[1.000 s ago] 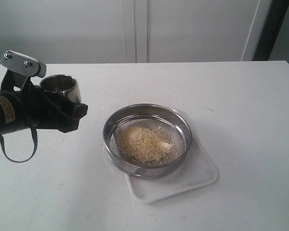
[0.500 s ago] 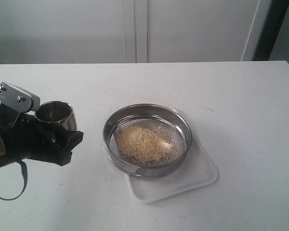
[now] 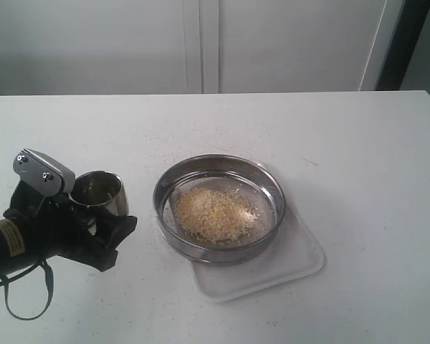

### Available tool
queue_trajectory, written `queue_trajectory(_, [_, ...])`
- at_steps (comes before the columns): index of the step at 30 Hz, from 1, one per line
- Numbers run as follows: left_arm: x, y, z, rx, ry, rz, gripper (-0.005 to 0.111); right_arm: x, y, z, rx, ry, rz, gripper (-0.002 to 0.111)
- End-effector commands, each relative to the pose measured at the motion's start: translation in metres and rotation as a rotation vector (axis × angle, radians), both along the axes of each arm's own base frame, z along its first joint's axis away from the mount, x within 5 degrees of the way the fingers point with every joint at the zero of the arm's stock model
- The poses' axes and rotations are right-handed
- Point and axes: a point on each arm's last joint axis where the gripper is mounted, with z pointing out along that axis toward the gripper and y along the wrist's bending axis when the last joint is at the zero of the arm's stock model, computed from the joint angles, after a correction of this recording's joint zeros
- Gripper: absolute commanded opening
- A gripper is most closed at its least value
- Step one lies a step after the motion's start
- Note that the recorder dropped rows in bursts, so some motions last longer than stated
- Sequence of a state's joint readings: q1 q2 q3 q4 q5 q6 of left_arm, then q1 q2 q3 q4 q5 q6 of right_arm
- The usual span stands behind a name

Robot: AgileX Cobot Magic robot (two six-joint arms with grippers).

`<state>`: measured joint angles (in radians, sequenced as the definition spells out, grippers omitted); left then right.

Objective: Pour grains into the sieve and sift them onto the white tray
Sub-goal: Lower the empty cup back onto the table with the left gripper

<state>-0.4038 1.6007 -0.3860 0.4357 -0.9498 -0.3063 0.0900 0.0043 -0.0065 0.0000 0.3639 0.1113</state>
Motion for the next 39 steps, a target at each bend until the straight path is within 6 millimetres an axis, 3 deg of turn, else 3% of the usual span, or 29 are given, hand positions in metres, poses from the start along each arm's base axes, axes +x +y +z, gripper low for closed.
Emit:
queue_trajectory(1, [0.000,0.001,-0.007,0.011,0.011,0.001,0.000,0.000,0.000,-0.001,0.000,-0.012,0.002,0.000])
queue_trajectory(31, [-0.009,0.012,-0.036,0.259,0.205,-0.016,0.000,0.000,0.000,-0.001,0.000,-0.012,0.002,0.000])
queue_trajectory(34, [-0.009,0.011,-0.036,0.263,0.200,-0.028,0.011,0.000,0.000,-0.001,0.000,-0.012,0.002,0.000])
queue_trajectory(39, [-0.009,0.011,-0.036,0.263,0.200,-0.028,0.048,0.000,0.000,-0.001,0.000,-0.012,0.002,0.000])
